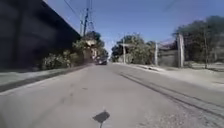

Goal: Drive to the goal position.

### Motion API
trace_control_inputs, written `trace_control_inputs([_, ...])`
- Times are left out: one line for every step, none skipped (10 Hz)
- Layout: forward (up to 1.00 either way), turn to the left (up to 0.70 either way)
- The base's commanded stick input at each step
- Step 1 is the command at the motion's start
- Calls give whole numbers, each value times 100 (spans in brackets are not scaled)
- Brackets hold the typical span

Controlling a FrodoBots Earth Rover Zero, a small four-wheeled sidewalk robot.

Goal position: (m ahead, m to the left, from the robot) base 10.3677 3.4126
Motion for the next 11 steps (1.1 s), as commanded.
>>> trace_control_inputs([100,0])
trace_control_inputs([100,0])
trace_control_inputs([100,0])
trace_control_inputs([100,0])
trace_control_inputs([100,-2])
trace_control_inputs([100,-4])
trace_control_inputs([100,-26])
trace_control_inputs([100,-40])
trace_control_inputs([100,-40])
trace_control_inputs([100,-40])
trace_control_inputs([100,-40])
